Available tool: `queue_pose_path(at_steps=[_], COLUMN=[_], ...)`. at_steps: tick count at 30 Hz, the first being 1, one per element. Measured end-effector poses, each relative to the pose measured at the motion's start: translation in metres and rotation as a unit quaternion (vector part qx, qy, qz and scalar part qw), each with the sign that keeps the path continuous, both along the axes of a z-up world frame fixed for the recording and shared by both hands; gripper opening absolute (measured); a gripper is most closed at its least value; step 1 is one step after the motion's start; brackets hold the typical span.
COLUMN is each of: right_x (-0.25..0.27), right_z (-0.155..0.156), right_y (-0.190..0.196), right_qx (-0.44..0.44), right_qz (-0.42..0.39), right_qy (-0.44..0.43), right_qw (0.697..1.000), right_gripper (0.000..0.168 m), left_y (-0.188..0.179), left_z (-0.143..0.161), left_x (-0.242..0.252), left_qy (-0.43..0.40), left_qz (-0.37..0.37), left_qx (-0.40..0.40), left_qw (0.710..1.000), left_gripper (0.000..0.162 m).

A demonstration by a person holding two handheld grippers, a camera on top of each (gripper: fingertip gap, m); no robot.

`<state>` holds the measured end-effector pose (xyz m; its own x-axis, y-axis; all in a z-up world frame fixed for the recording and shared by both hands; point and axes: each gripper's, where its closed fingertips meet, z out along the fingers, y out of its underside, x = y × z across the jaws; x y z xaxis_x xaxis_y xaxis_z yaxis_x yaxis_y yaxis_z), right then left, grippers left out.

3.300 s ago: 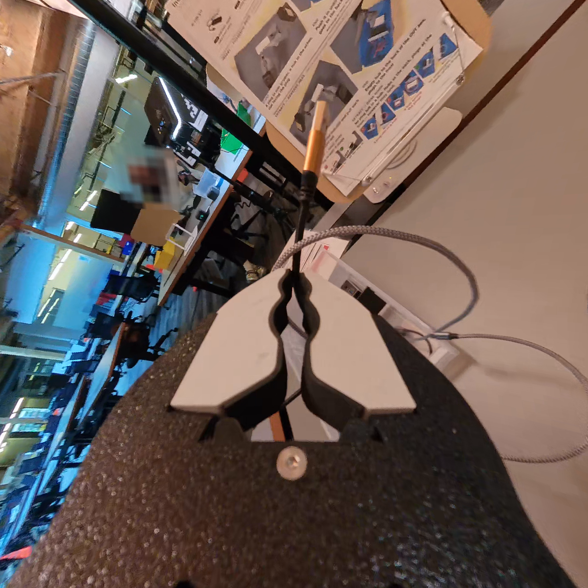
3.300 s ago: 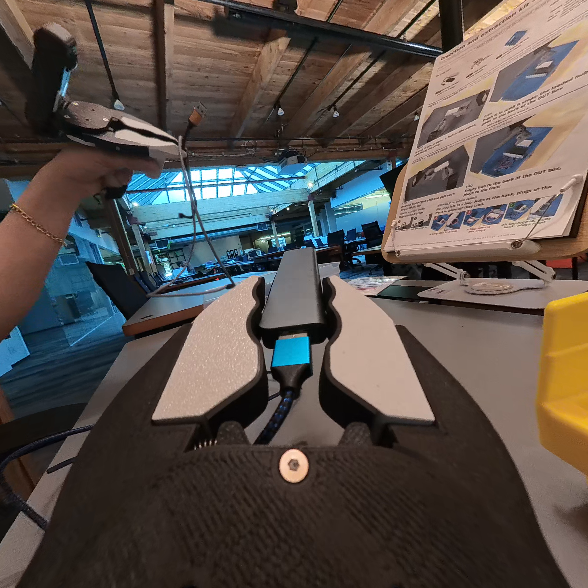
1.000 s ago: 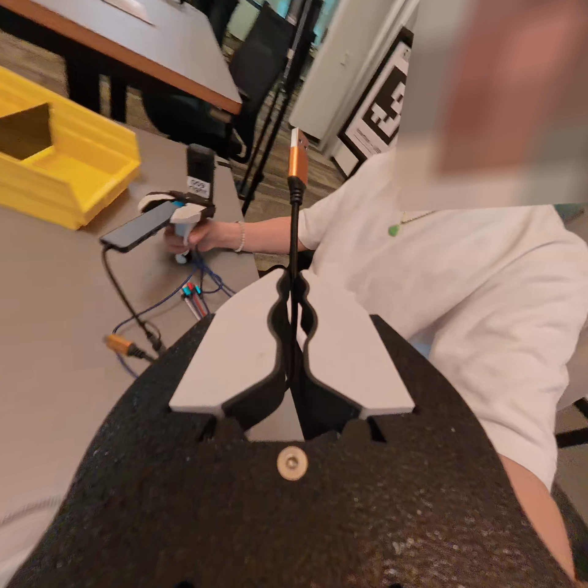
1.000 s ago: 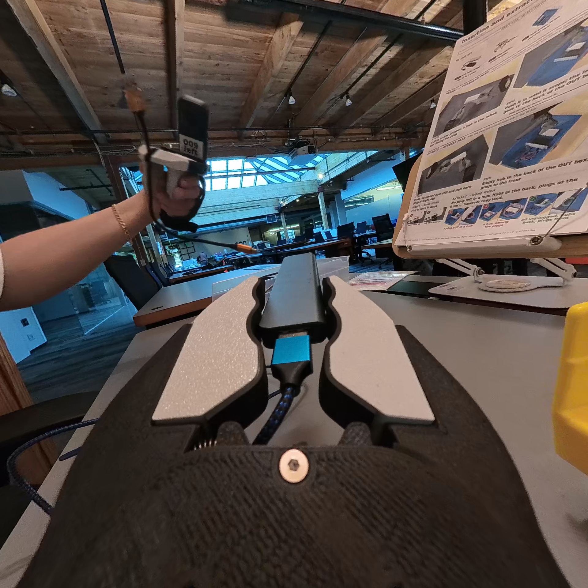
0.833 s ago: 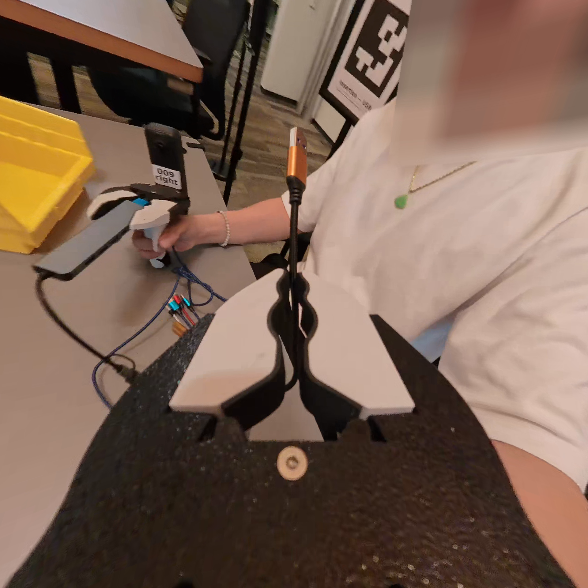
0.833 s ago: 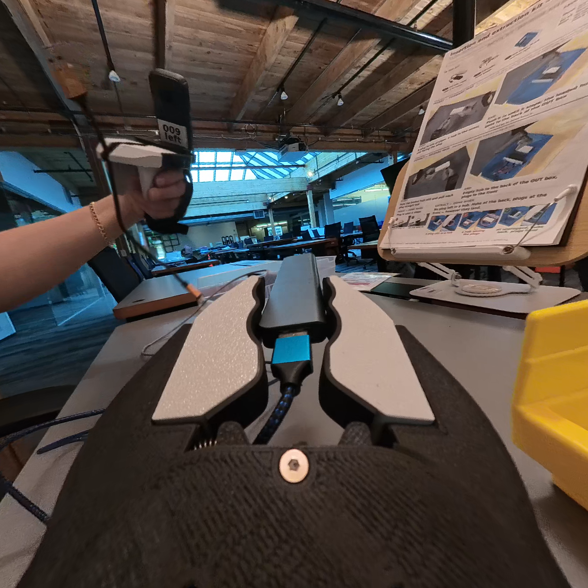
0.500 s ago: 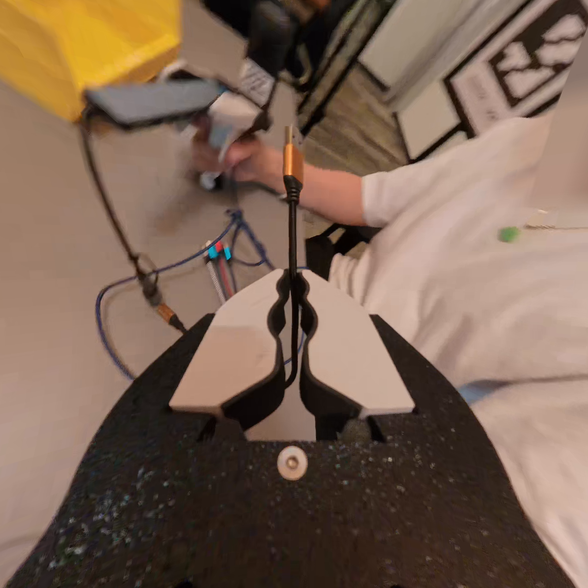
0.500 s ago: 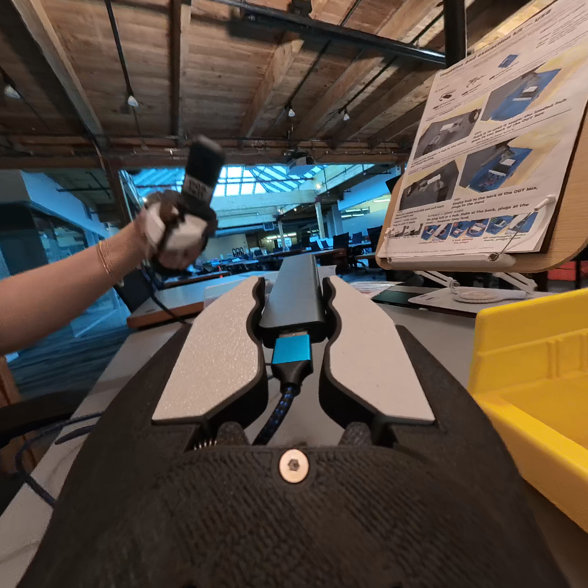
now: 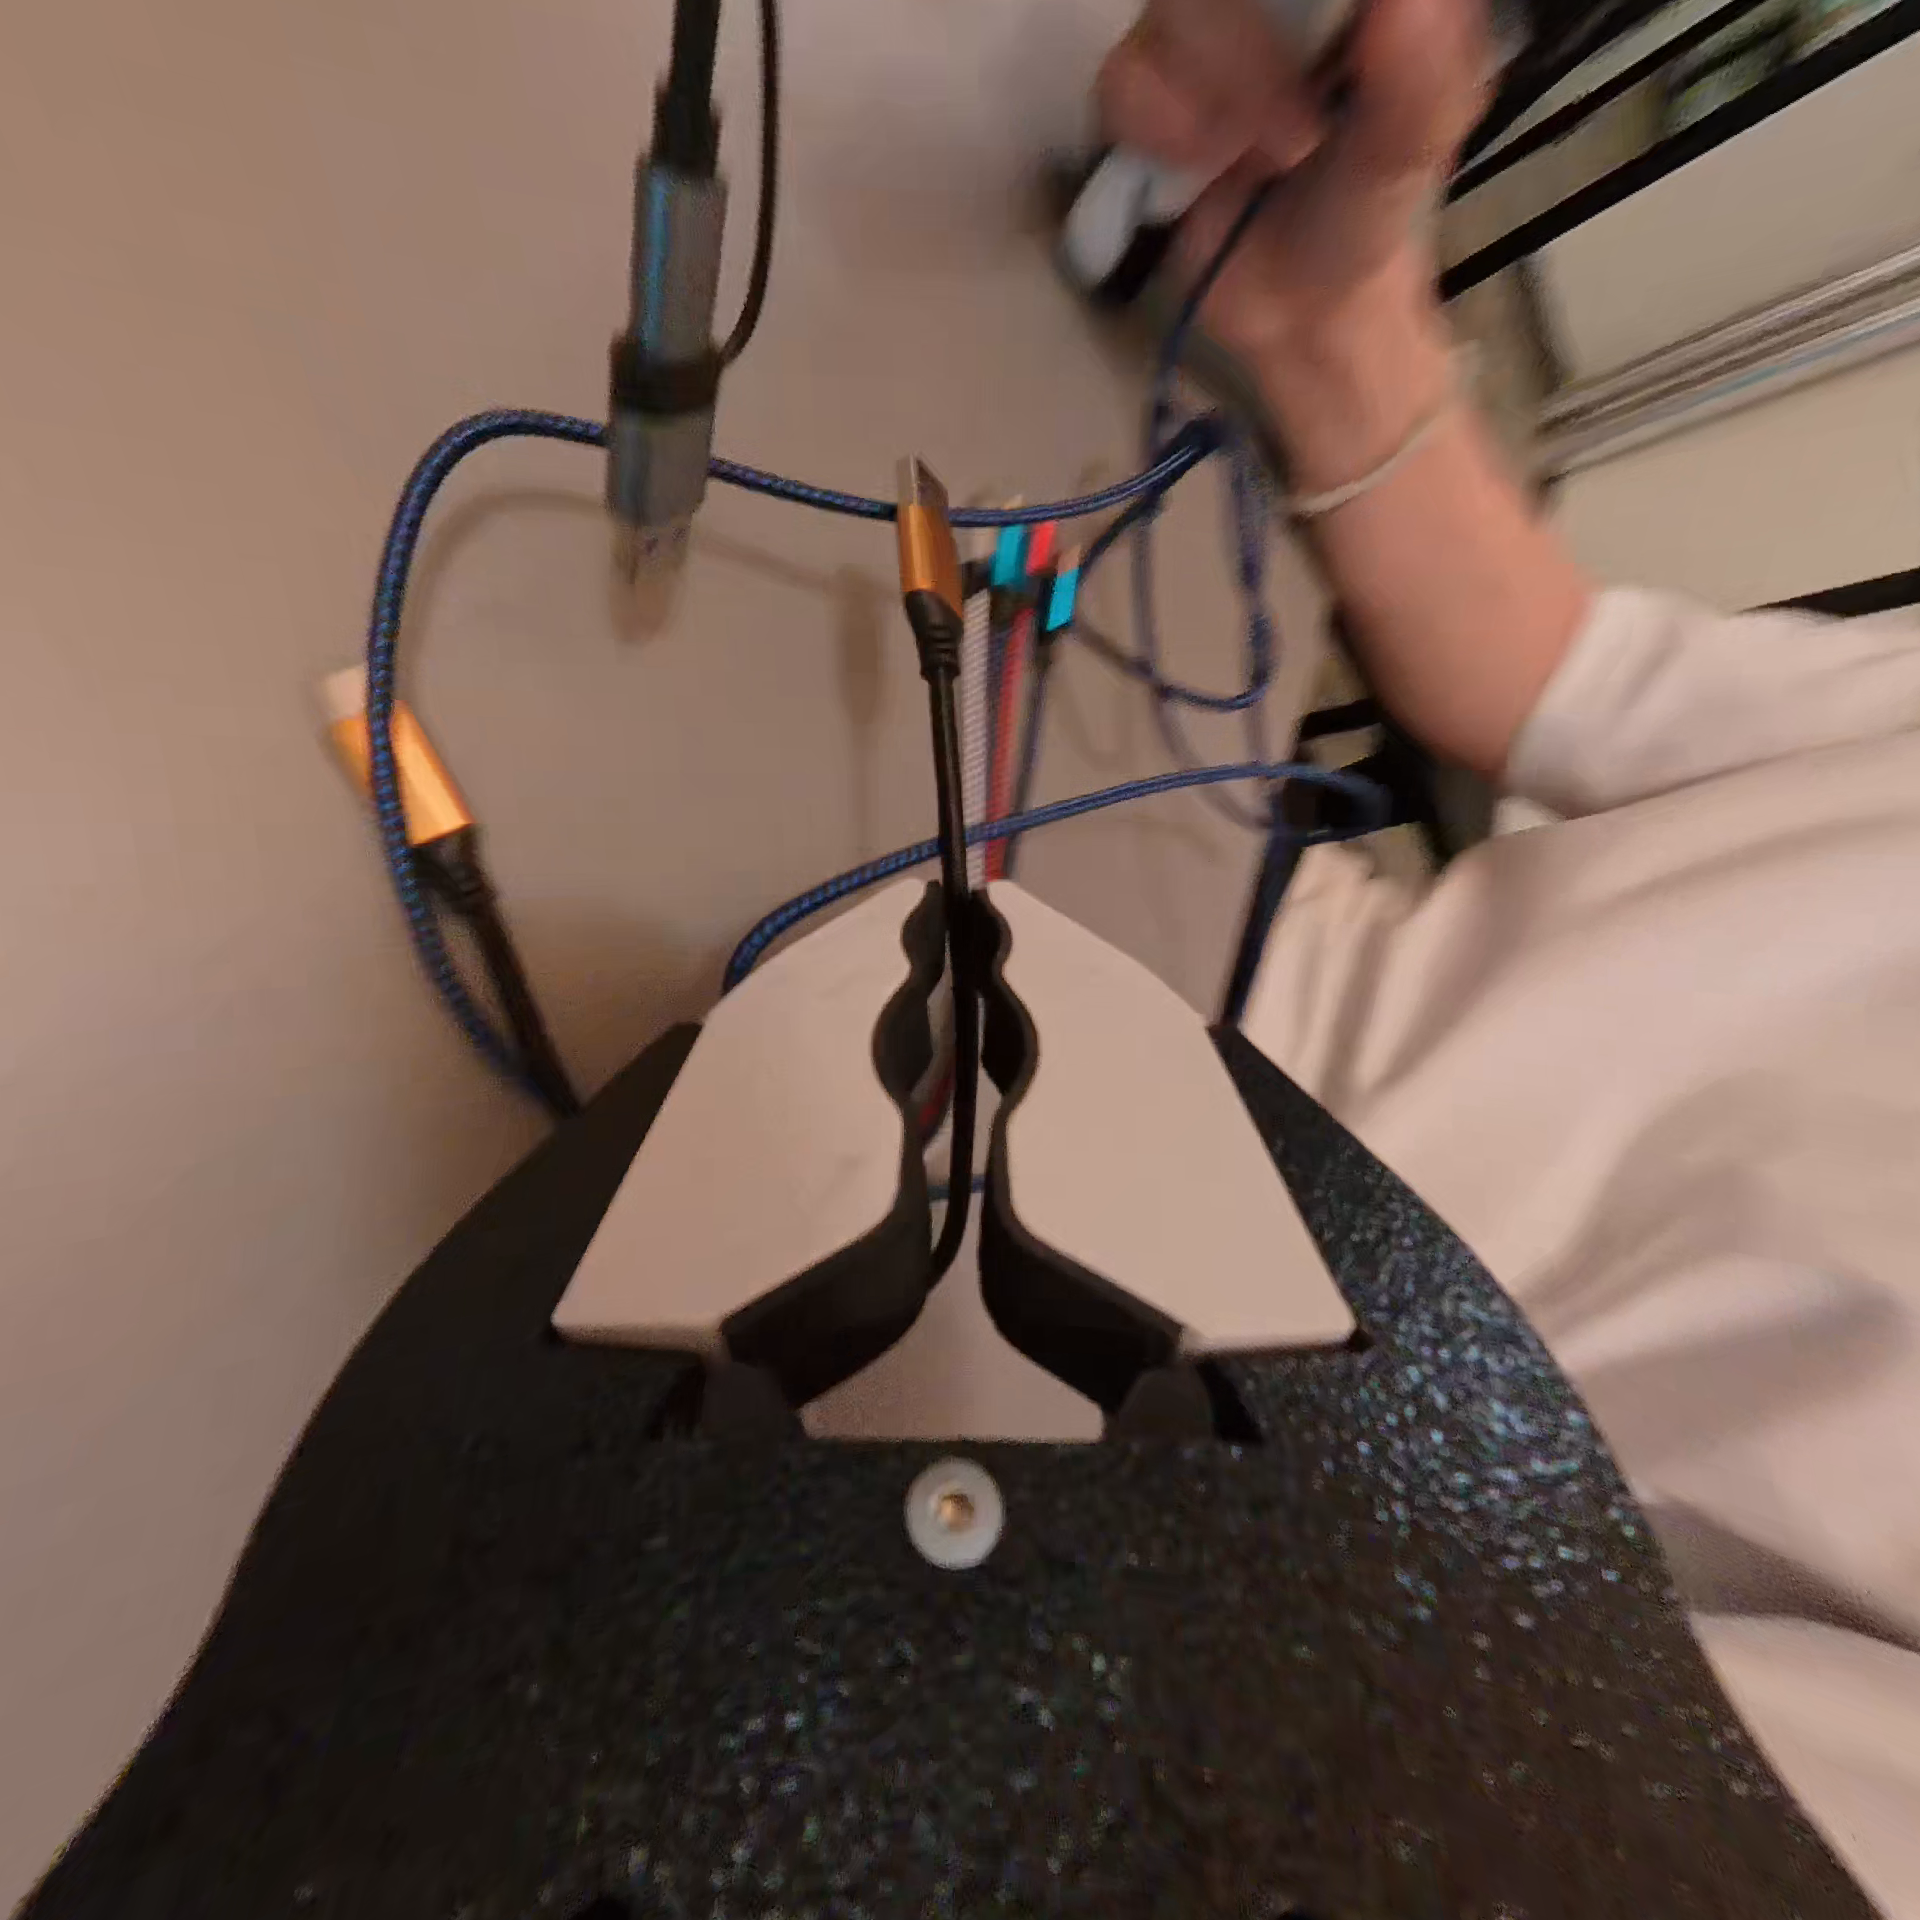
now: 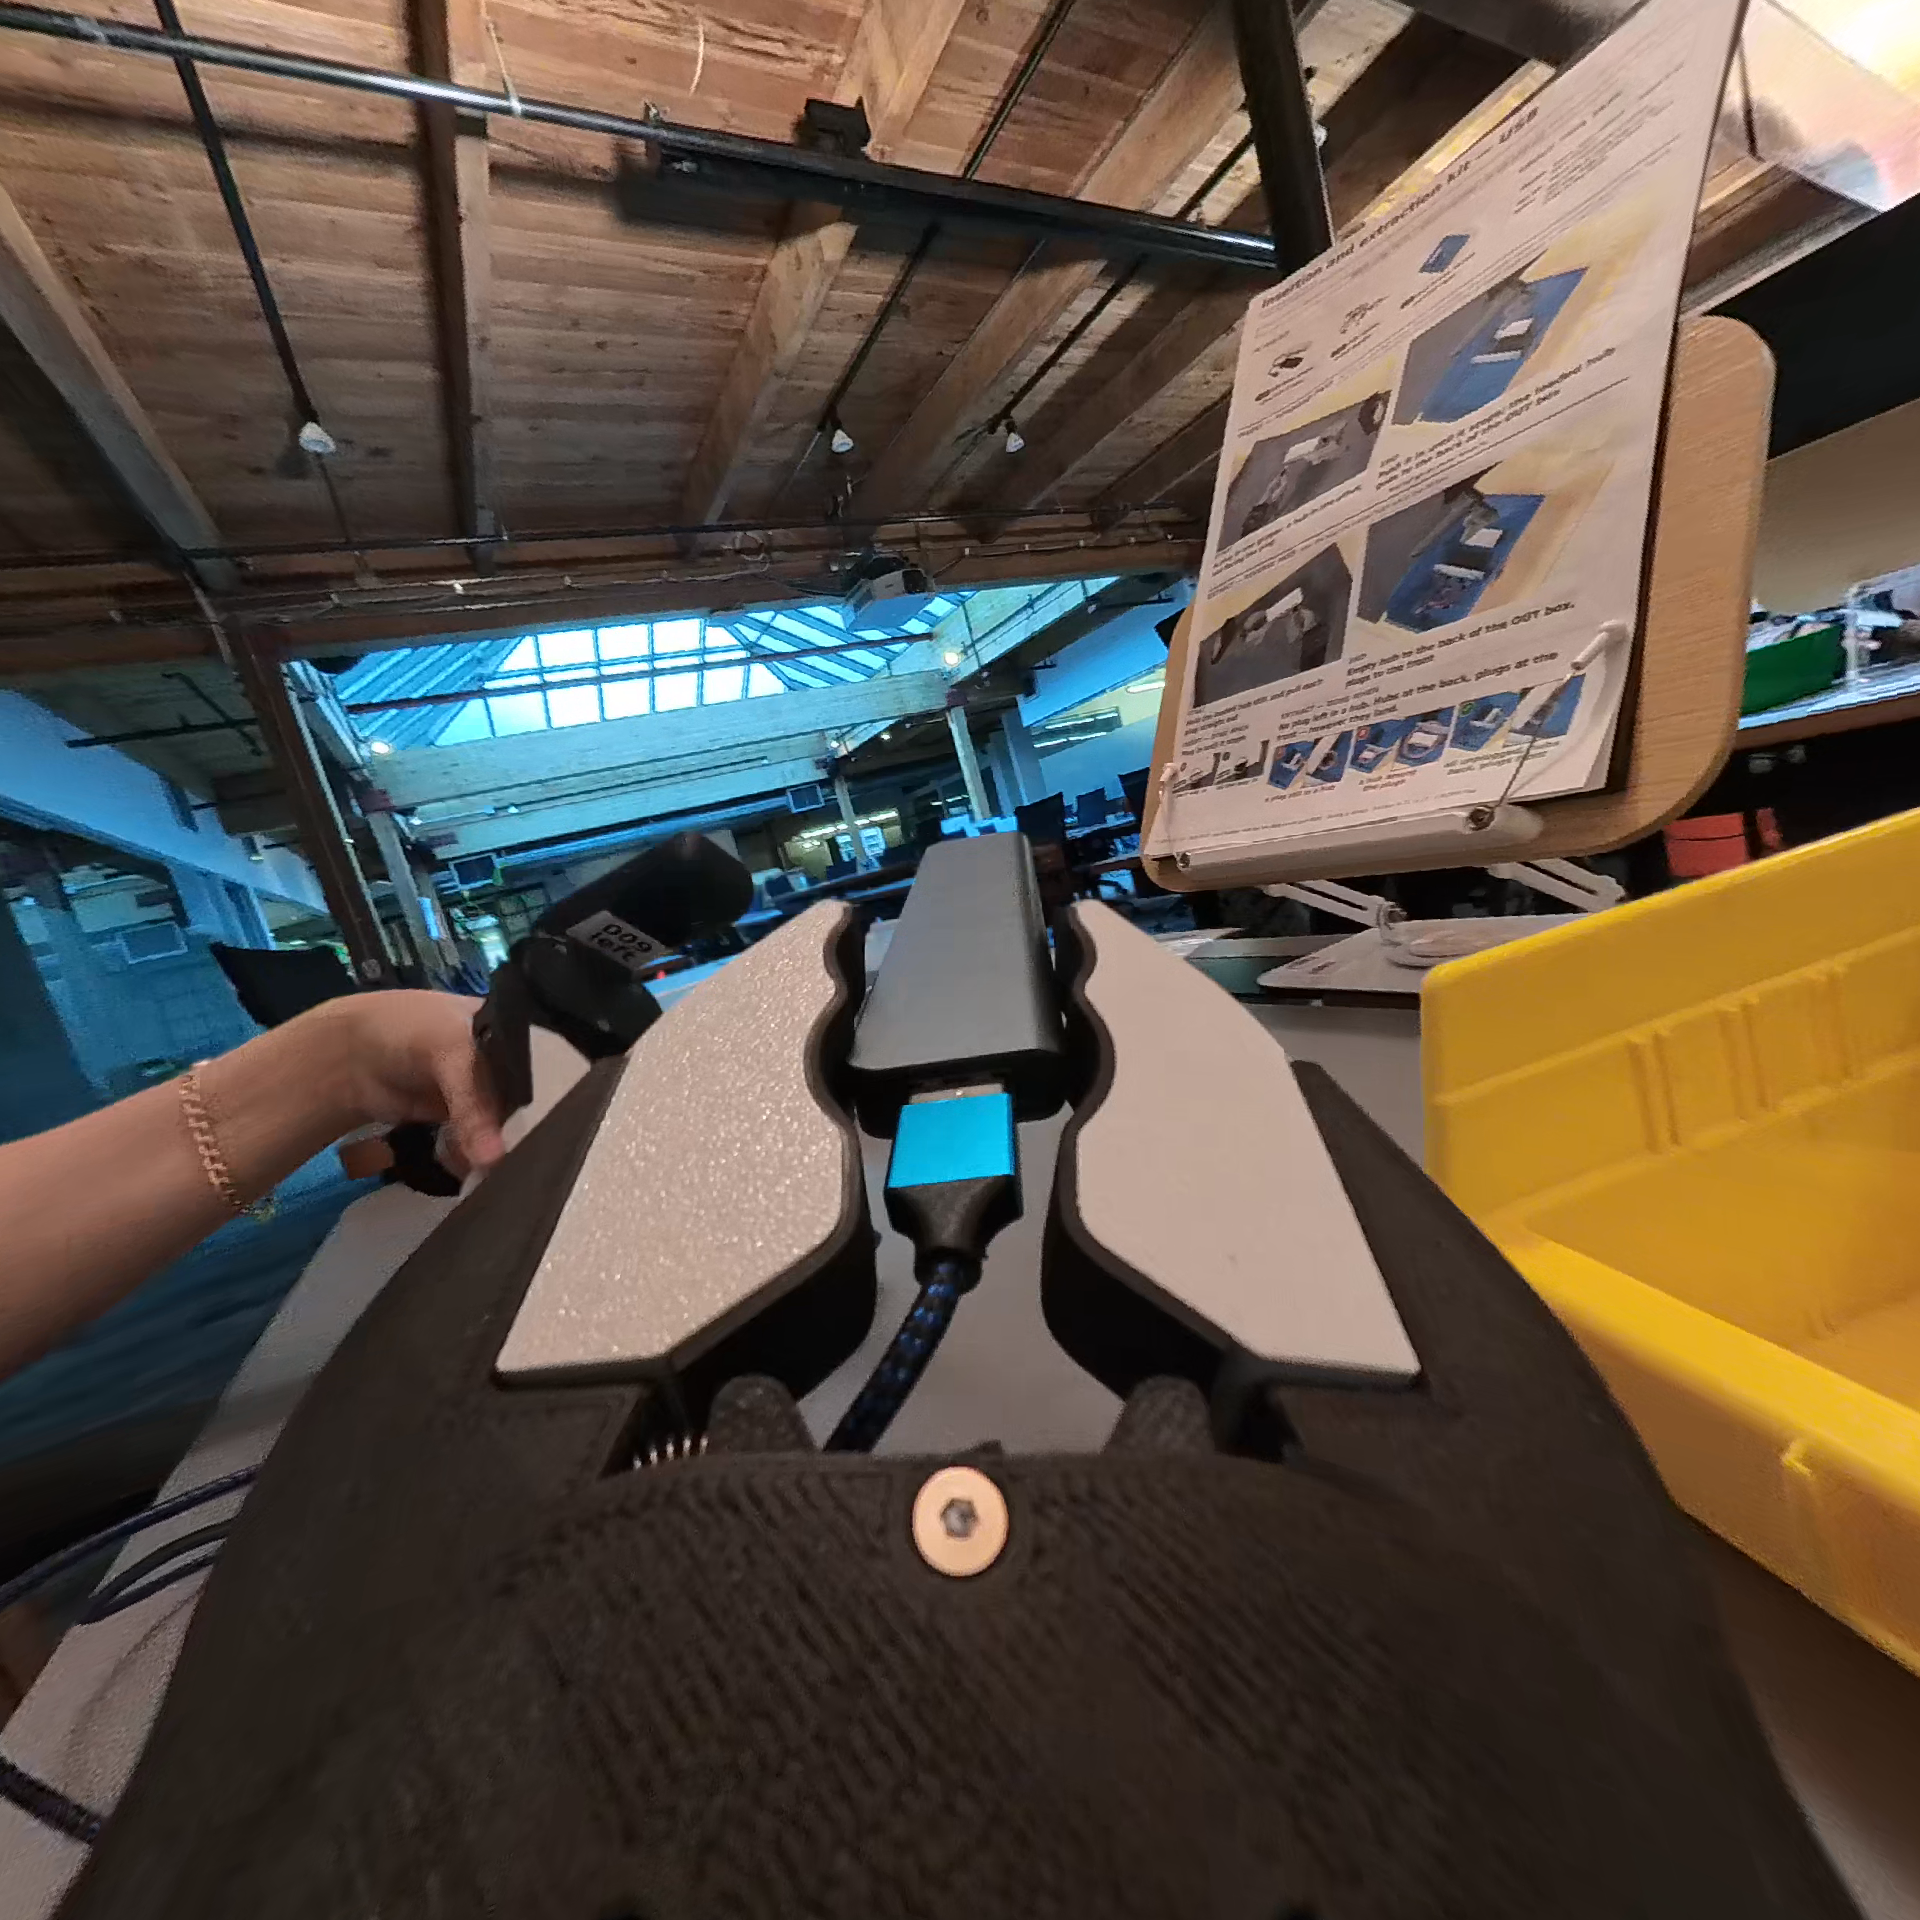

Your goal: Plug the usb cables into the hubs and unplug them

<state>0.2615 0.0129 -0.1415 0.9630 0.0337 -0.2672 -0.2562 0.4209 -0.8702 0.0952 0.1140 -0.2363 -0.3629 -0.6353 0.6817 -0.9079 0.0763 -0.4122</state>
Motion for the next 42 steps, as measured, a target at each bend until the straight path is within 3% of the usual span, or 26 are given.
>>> queue_pose_path(at_steps=[4, 9, 12, 16, 22, 26, 35, 42], right_x=[-0.005, -0.011, -0.01, -0.011, -0.014, -0.013, -0.014, -0.015], right_z=[-0.001, -0.003, -0.003, -0.003, -0.003, -0.003, -0.003, -0.004], right_y=[0.007, 0.013, 0.012, 0.013, 0.014, 0.014, 0.014, 0.014], right_qx=[-0.025, -0.046, -0.043, -0.045, -0.048, -0.045, -0.046, -0.047], right_qz=[-0.028, -0.032, -0.031, -0.028, -0.024, -0.023, -0.018, -0.013], right_qy=[-0.033, -0.059, -0.055, -0.059, -0.065, -0.063, -0.062, -0.064], right_qw=[0.999, 0.997, 0.997, 0.997, 0.996, 0.997, 0.997, 0.997], right_gripper=[0.035, 0.035, 0.035, 0.035, 0.035, 0.035, 0.036, 0.036], left_y=[0.018, 0.037, 0.033, 0.024, 0.013, 0.006, 0.002, 0.009], left_z=[-0.029, -0.025, -0.011, -0.008, -0.037, -0.049, -0.049, -0.037], left_x=[0.001, 0.013, 0.026, 0.033, 0.045, 0.05, 0.062, 0.062], left_qy=[-0.031, -0.121, -0.181, -0.202, -0.211, -0.215, -0.272, -0.334], left_qz=[-0.043, -0.068, -0.057, -0.077, -0.159, -0.178, -0.15, -0.144], left_qx=[0.159, 0.305, 0.349, 0.399, 0.423, 0.408, 0.41, 0.44], left_qw=[0.986, 0.942, 0.917, 0.891, 0.867, 0.869, 0.858, 0.821], left_gripper=[0.005, 0.024, 0.025, 0.027, 0.026, 0.022, 0.015, 0.022])
